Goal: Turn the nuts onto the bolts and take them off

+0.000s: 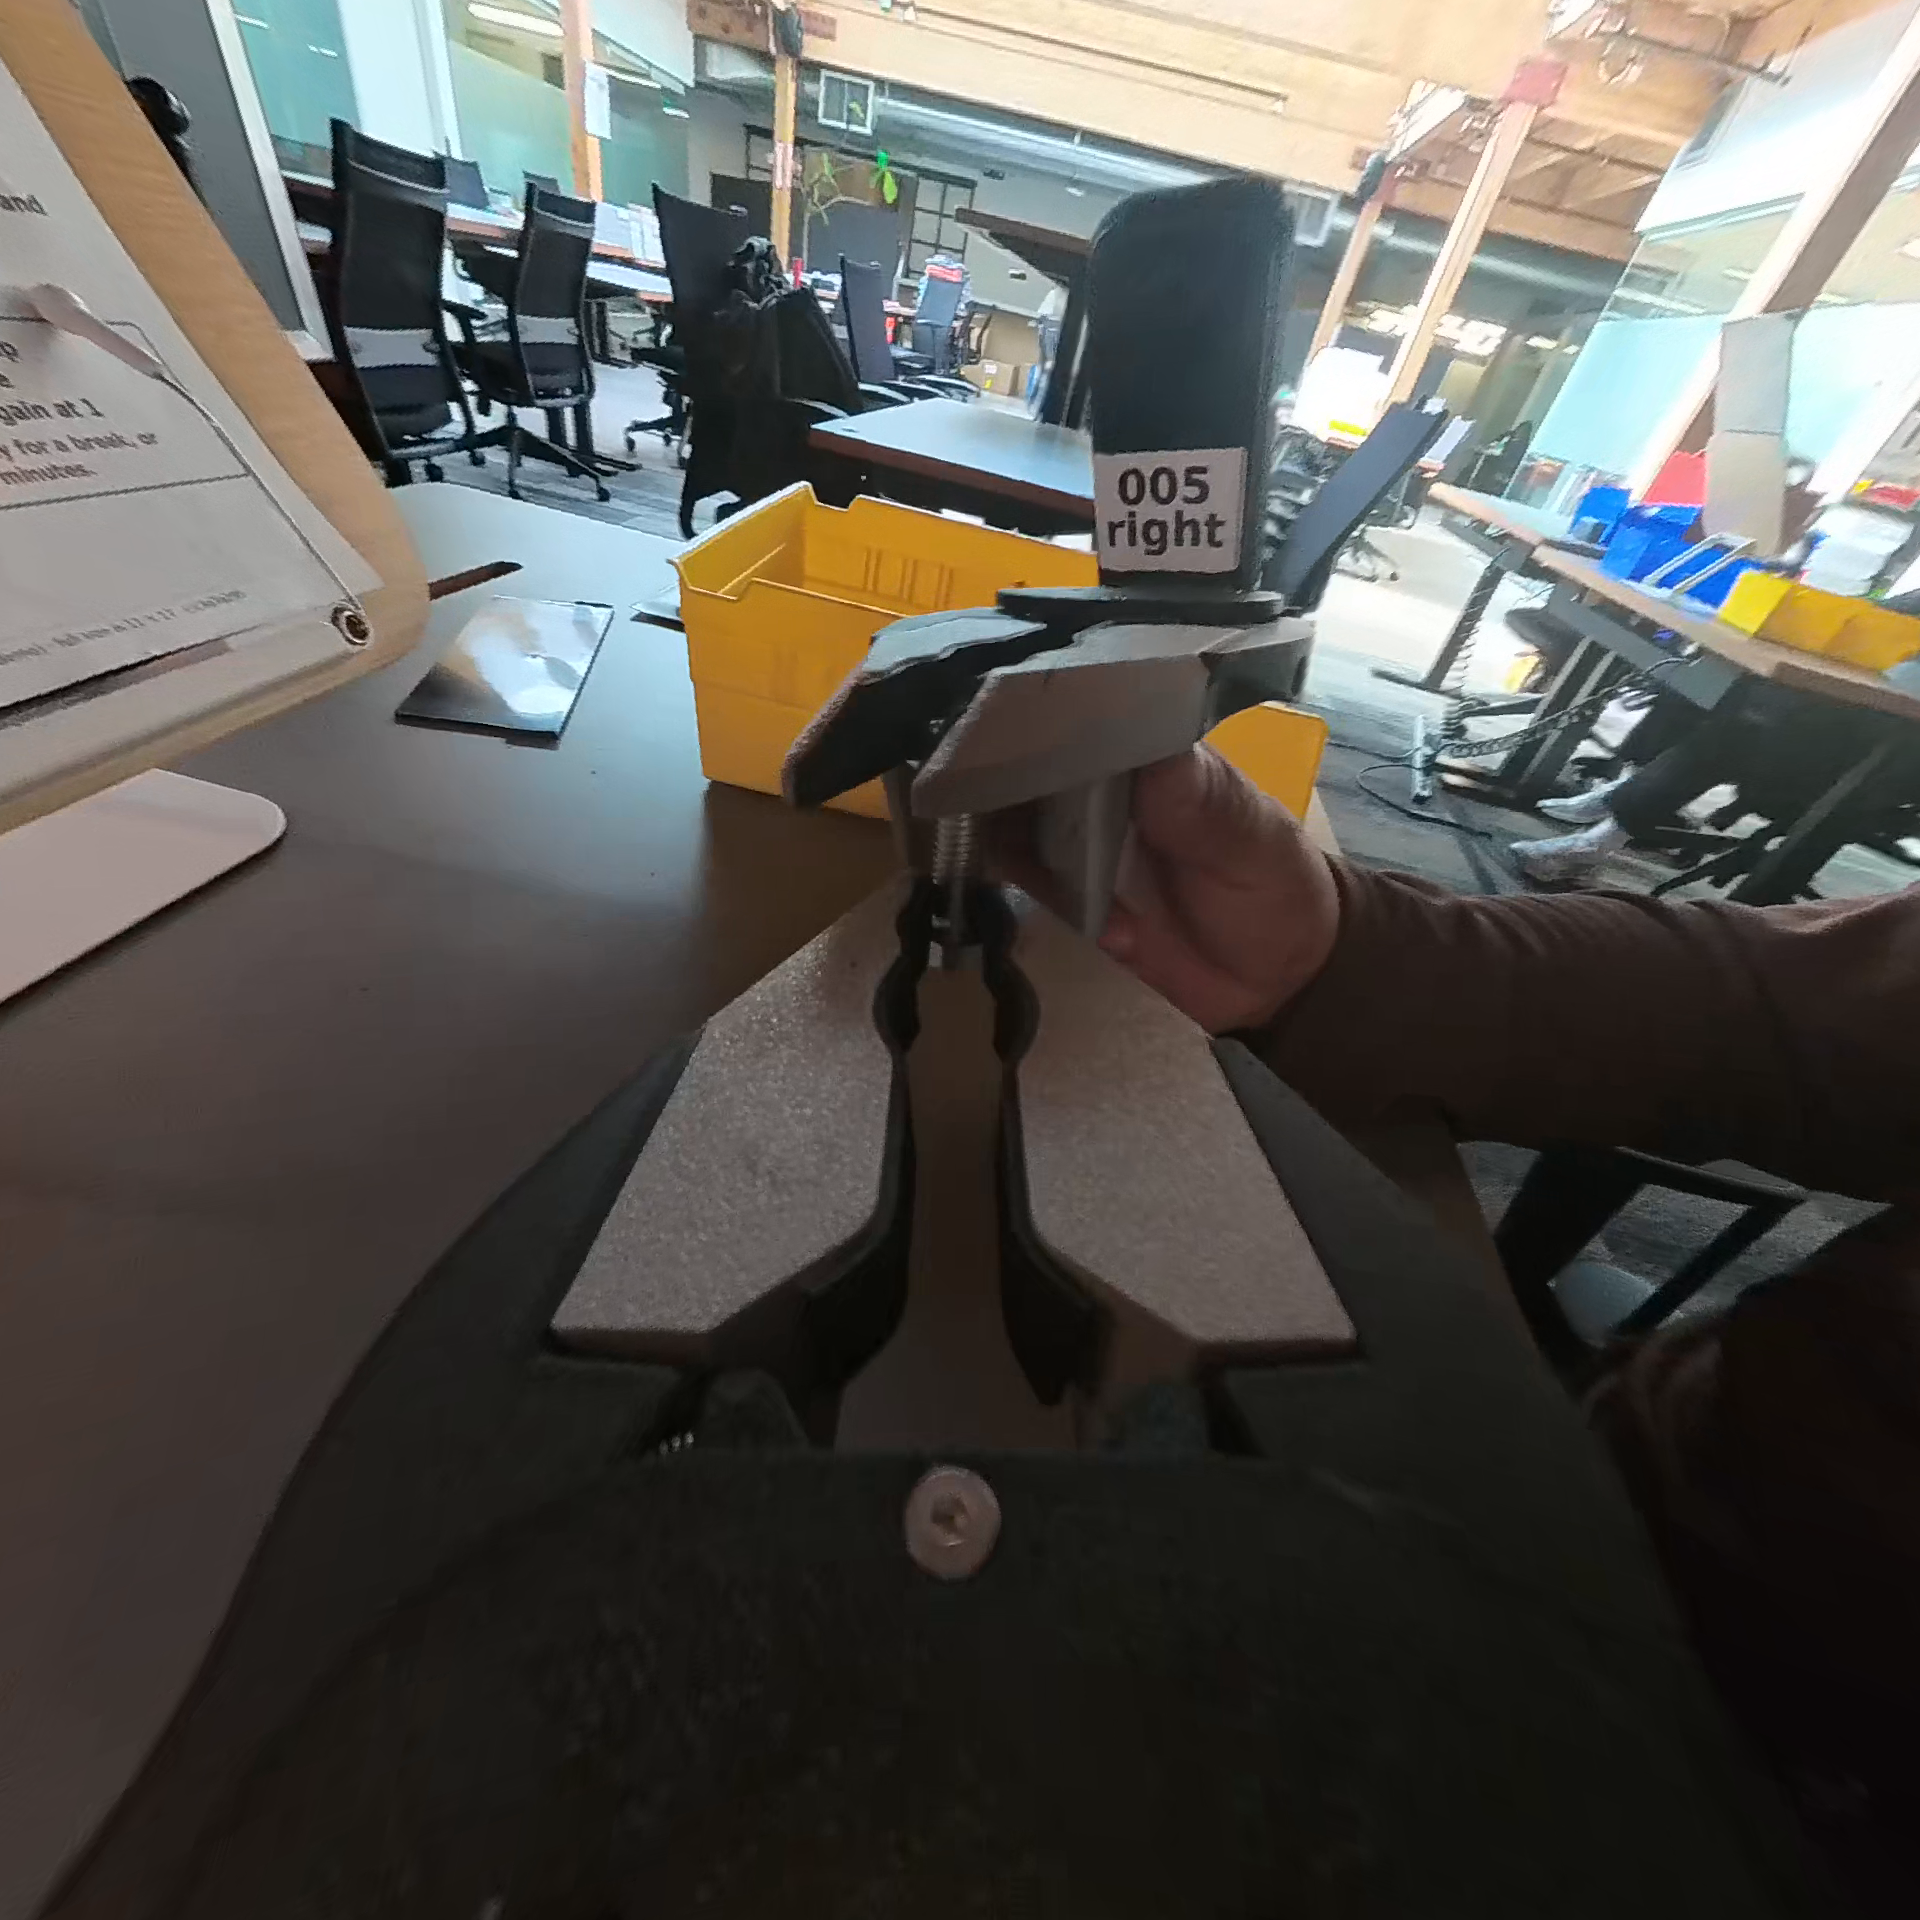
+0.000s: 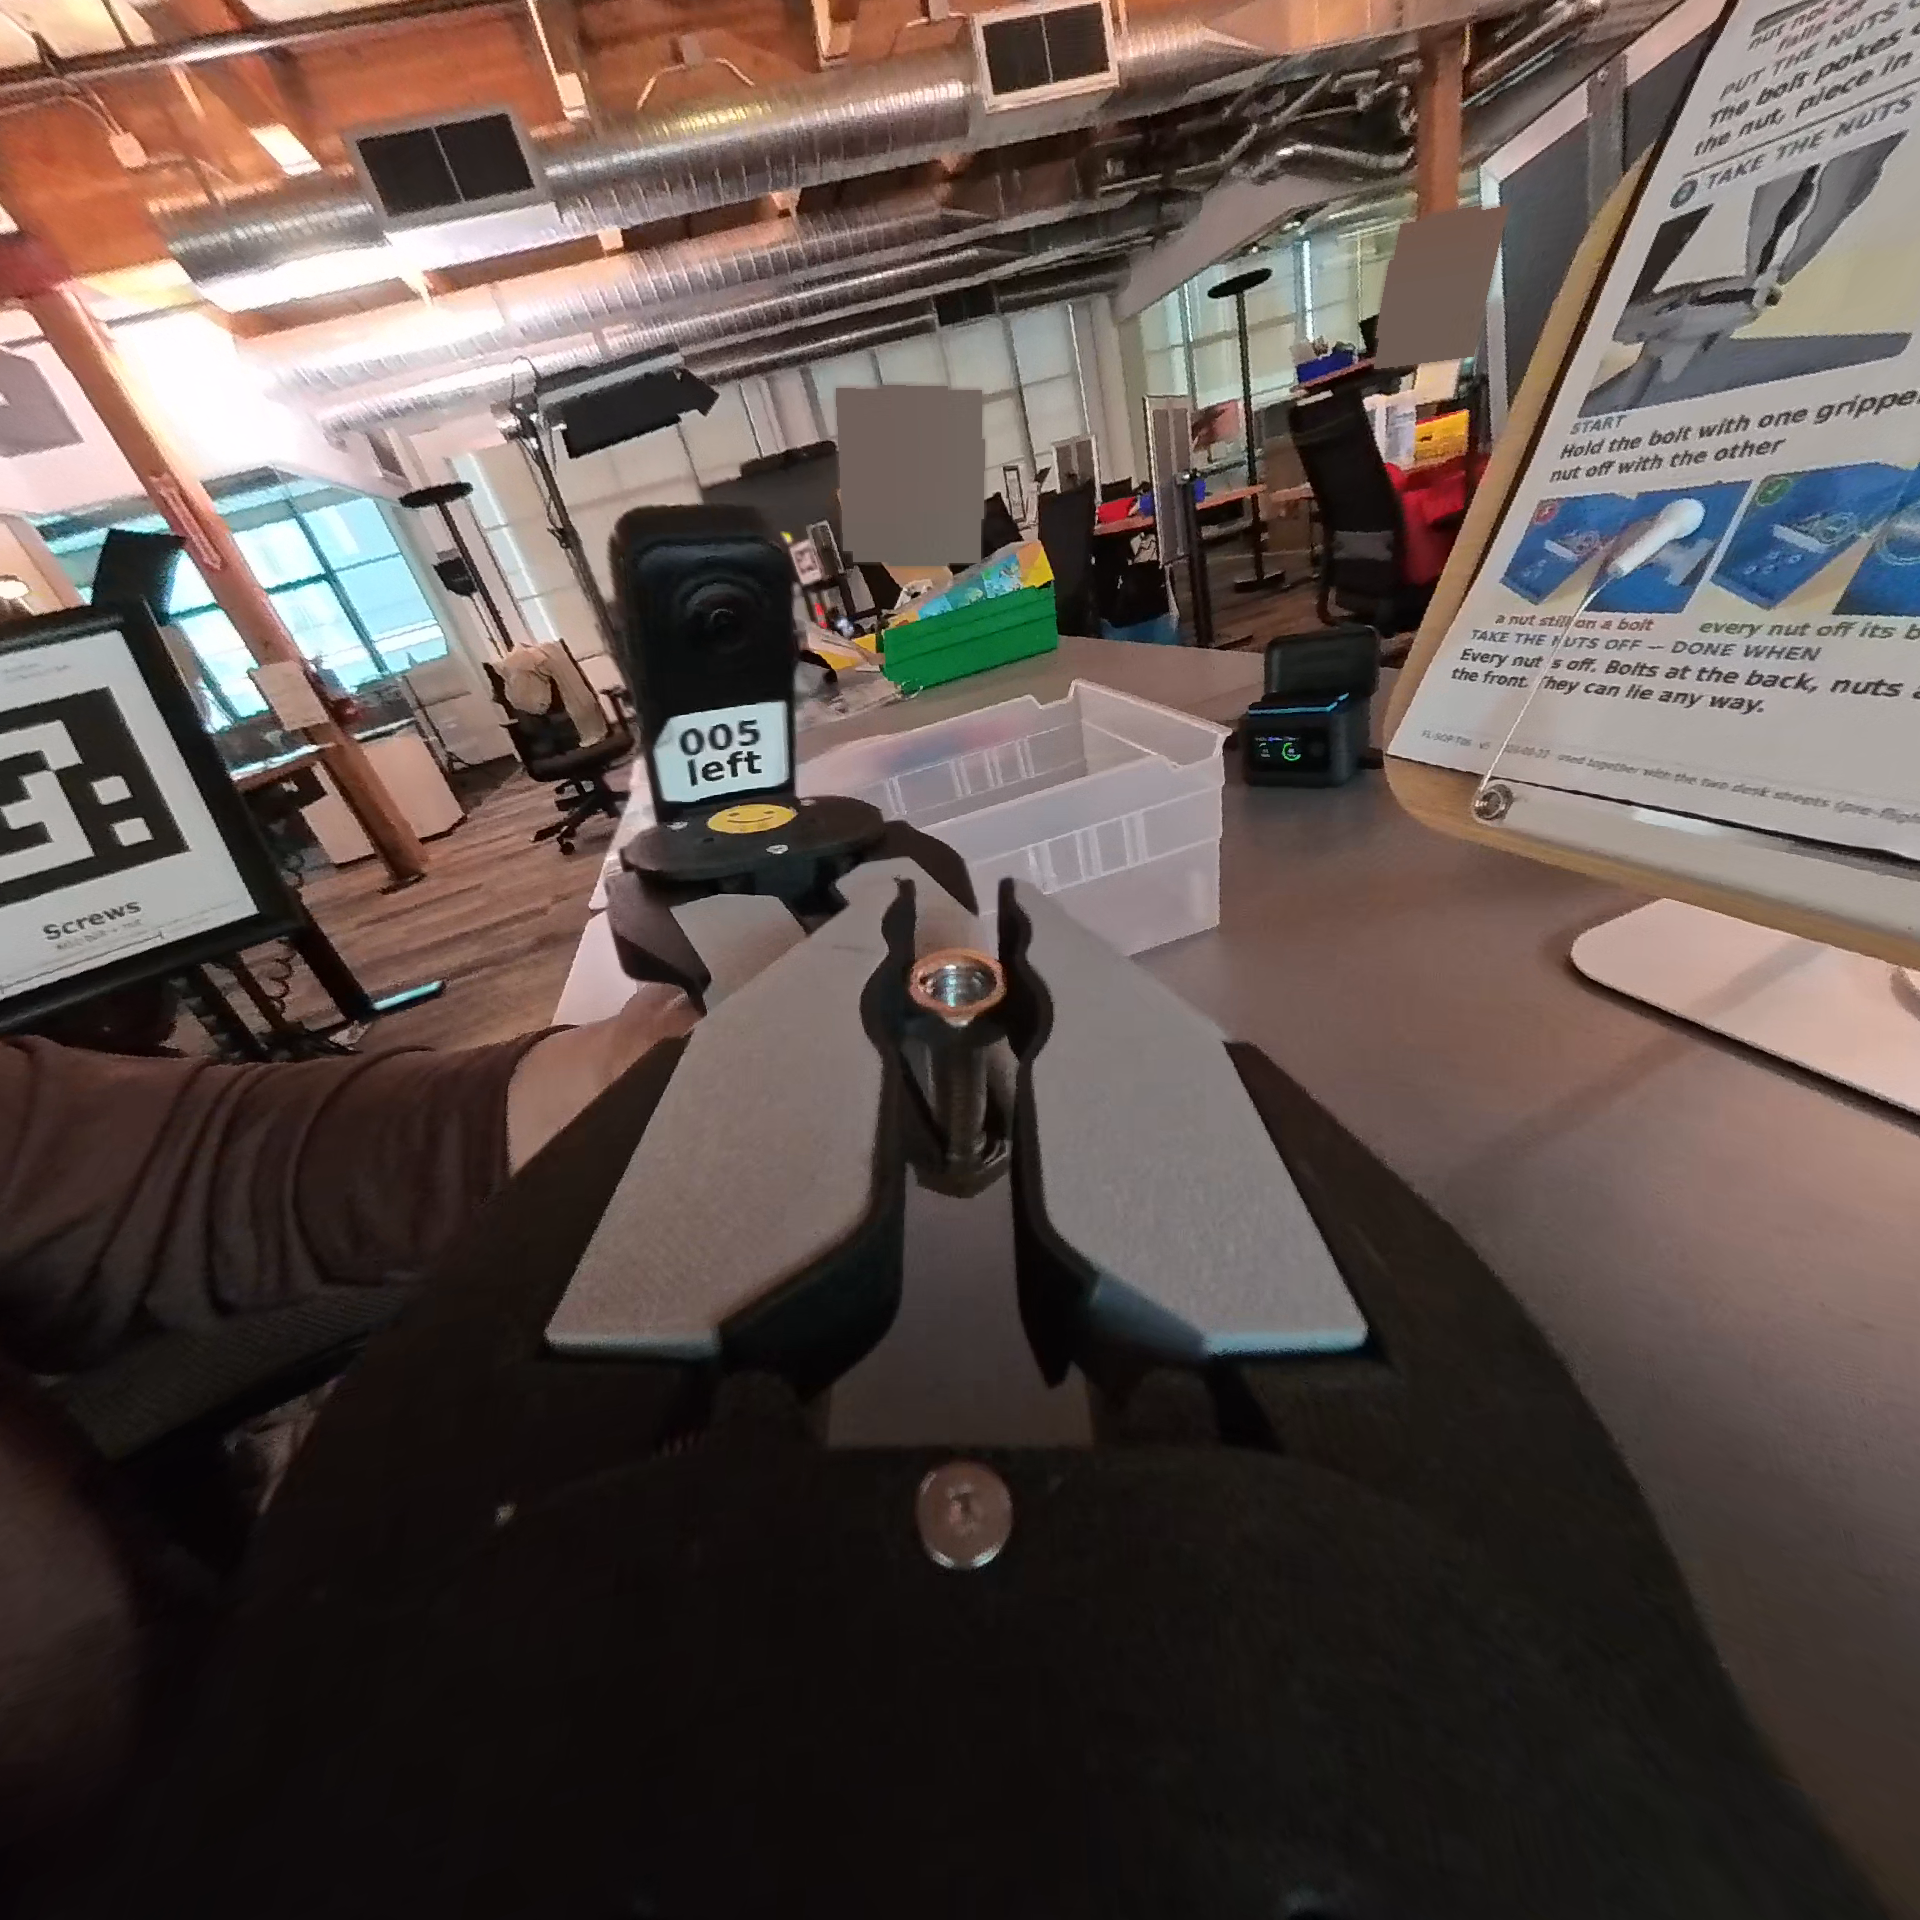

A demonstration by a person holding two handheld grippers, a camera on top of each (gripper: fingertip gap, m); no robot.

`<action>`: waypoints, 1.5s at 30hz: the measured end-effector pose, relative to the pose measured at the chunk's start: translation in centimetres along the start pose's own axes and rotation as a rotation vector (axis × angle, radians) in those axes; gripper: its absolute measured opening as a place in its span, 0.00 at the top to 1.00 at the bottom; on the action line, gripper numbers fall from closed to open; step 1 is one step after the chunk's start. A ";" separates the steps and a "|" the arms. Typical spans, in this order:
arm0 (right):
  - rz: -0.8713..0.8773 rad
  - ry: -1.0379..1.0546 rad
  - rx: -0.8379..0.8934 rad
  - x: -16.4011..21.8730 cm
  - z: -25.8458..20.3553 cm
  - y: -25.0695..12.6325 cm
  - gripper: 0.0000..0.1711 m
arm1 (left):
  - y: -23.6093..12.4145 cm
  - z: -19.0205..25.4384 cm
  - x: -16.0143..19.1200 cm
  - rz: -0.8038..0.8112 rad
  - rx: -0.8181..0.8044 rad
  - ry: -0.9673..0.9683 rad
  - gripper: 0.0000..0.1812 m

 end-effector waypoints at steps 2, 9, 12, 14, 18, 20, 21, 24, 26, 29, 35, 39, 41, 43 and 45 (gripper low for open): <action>-0.011 -0.009 0.017 0.1 0.1 0.0 0.94 | 0.0 0.0 0.0 -0.010 -0.035 0.031 0.96; 0.014 -0.033 0.081 -0.2 0.2 -0.4 0.84 | -0.5 -0.5 -0.2 0.009 -0.130 0.062 0.96; 0.017 -0.023 0.109 -0.1 0.4 -0.7 0.82 | -1.1 -1.2 -0.4 0.016 -0.233 0.085 0.96; 0.016 -0.023 0.148 0.0 0.6 -1.0 0.82 | -1.3 -1.5 -0.4 0.005 -0.295 0.110 0.96; -0.001 -0.023 0.176 0.3 0.7 -0.9 0.83 | -0.7 -1.2 -0.1 -0.032 -0.316 0.138 0.96; -0.013 -0.020 0.163 0.5 0.5 -0.6 0.85 | -0.2 -0.9 0.1 -0.050 -0.302 0.147 0.96; -0.013 -0.020 0.157 0.5 0.4 -0.3 0.86 | 0.1 -0.6 0.2 -0.058 -0.290 0.154 0.96; -0.025 -0.027 0.123 0.8 0.0 0.4 0.91 | 0.8 0.4 0.3 -0.069 -0.241 0.182 0.96; -0.025 -0.029 0.104 0.9 -0.3 0.7 0.90 | 0.9 0.8 0.2 -0.074 -0.245 0.209 0.96; -0.014 -0.018 0.097 0.6 -0.2 0.5 0.90 | 0.8 0.9 0.0 -0.063 -0.231 0.206 0.96; 0.104 0.009 0.107 -1.0 0.5 -1.7 0.90 | 0.9 -0.1 0.8 -0.117 -0.231 0.157 0.96; 0.107 -0.001 0.137 -1.1 0.7 -2.7 0.91 | 0.7 -0.8 0.9 -0.108 -0.253 0.140 0.96; 0.085 -0.035 0.171 -1.2 -0.1 -2.9 0.91 | 0.6 -1.0 1.0 -0.111 -0.257 0.133 0.96; 0.062 -0.062 0.141 -2.0 -2.5 -3.2 0.91 | 0.7 -1.1 1.1 -0.115 -0.254 0.125 0.96; 0.023 -0.102 0.128 -3.7 -5.6 -4.7 0.91 | 0.7 -1.1 1.1 -0.116 -0.244 0.122 0.96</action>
Point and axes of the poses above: each gripper's, where its closed fingertips meet, y out along the fingers, x out of its underside, z = x × y across the jaws, the point moved 6 cm from there along -y, back along the fingers, and after that the axes turned 8 degrees about -z, right-handed, at the moved point
